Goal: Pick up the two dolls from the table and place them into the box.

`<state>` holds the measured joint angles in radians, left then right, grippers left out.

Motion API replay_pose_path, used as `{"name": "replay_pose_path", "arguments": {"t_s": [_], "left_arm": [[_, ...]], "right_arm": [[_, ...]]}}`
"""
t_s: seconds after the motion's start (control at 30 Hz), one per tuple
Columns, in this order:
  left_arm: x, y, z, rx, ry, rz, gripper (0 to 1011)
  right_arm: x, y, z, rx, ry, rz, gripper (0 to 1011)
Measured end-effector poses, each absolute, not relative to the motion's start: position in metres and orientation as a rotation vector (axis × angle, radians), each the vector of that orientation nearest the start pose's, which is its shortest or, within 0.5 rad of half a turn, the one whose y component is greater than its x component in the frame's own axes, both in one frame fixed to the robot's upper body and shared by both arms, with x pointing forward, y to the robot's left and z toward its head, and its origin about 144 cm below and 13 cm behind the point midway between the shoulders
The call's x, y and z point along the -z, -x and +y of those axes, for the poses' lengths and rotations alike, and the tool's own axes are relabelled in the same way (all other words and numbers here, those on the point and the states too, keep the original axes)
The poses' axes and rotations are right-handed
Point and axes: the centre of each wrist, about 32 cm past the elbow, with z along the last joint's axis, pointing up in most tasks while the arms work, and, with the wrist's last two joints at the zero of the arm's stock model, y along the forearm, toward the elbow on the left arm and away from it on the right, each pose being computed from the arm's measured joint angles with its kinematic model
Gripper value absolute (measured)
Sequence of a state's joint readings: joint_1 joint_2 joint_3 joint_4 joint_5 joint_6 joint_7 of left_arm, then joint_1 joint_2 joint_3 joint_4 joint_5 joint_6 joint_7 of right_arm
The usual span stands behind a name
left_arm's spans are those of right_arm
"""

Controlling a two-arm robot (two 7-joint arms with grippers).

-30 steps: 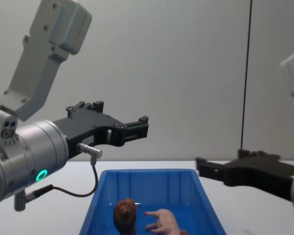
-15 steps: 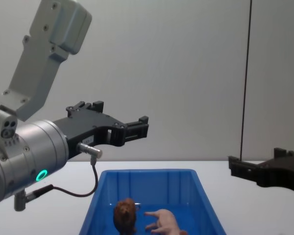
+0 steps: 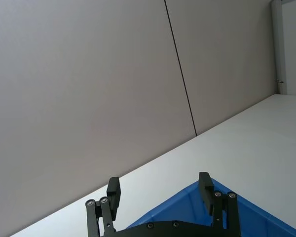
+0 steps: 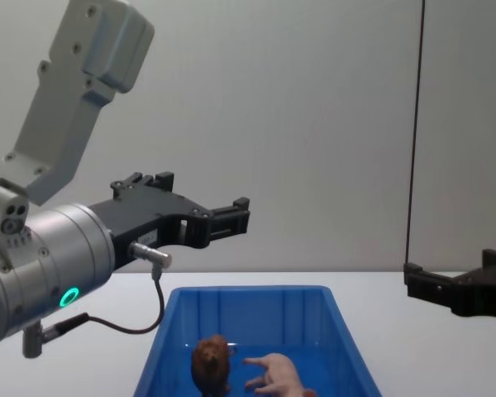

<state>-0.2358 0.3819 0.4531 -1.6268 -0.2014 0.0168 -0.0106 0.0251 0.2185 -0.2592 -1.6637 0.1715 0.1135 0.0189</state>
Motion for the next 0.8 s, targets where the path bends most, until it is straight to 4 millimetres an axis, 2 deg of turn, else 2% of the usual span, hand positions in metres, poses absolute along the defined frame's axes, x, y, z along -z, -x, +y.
{"name": "replay_pose_path", "arguments": {"t_s": [0.33,0.8], "left_arm": [[-1.208,-0.489,0.203,-1.156,-0.077,-0.23,1001],[-1.213,-0.478,0.222,-1.221,-0.146,-0.129,1001]], "right_arm": [[-1.167,-0.453,-0.205,1.291,0.076,-0.006,1001],[-1.167,-0.453,-0.206,1.297,0.076,-0.008,1001]]}}
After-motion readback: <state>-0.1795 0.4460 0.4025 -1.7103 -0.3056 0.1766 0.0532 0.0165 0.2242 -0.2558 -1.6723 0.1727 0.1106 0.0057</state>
